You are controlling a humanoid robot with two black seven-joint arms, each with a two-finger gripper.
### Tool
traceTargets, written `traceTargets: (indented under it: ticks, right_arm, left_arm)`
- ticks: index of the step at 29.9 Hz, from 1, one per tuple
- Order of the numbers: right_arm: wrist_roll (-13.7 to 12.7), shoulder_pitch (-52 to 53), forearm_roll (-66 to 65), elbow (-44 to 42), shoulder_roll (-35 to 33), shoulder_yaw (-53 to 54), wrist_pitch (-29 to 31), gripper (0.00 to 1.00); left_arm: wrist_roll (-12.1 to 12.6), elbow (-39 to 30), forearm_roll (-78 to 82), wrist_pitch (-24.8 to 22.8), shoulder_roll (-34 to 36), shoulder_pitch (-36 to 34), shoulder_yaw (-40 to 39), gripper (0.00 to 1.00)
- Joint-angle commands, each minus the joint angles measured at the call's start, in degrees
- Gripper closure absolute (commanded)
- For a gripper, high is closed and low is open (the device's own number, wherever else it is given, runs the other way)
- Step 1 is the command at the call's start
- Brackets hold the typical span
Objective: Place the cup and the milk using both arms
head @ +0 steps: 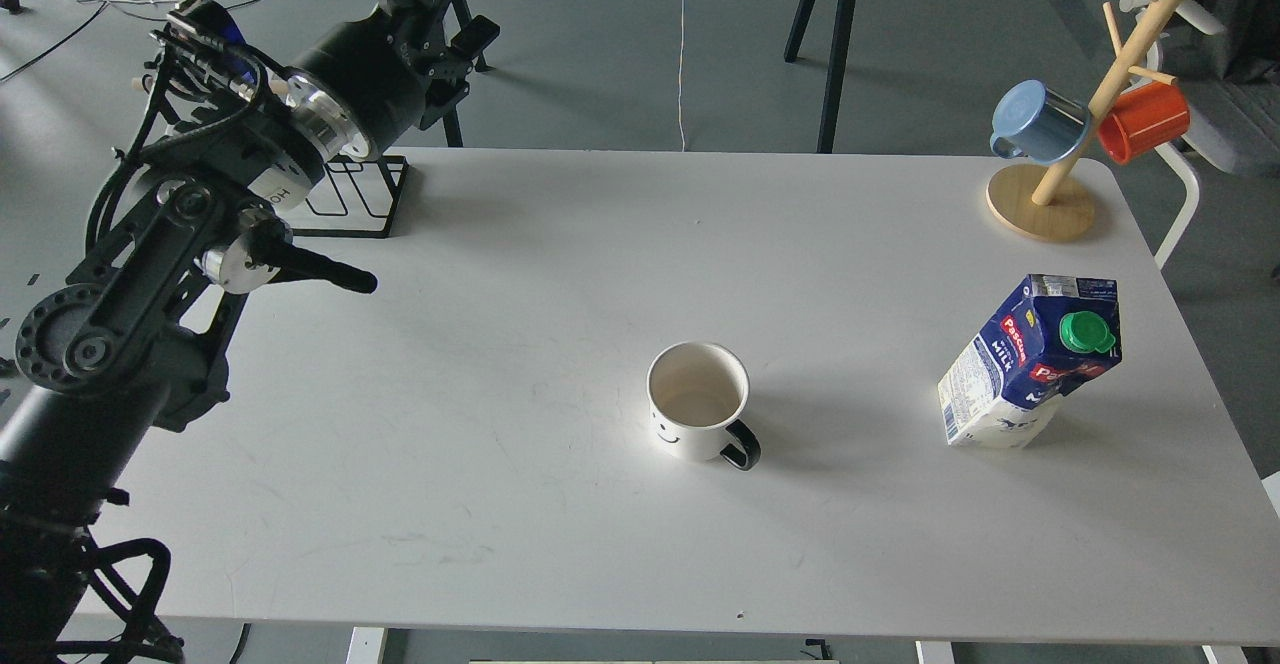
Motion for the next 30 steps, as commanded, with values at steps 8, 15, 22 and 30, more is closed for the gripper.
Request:
traceTargets:
  ticks: [8, 15, 22, 30]
  right_arm:
    - [0.00, -3.67, 21.49, 0.95, 1.80, 0.92, 0.00, 0.01]
    - [0.00, -5.43, 21.58, 4.56, -0.57, 1.72, 0.00, 0.01]
    - [0.00, -5.35, 15.52, 4.12, -1.80, 2.24, 0.00, 0.01]
    - [0.00, -4.99, 7.45, 4.12, -5.66, 2.07, 0.00, 0.01]
  left_arm:
    - [-0.09, -0.01, 0.00, 0.06, -0.12, -0.03, 0.00, 0.00]
    - [-0.09, -0.01, 0.00, 0.06, -0.21, 0.06, 0.00, 0.00]
    - [-0.09, -0.79, 0.00, 0.15, -0.04, -0.03, -0.09, 0.00]
    - [-0.26, -1.41, 0.00, 0.76, 0.58, -0.03, -0.44, 0.00]
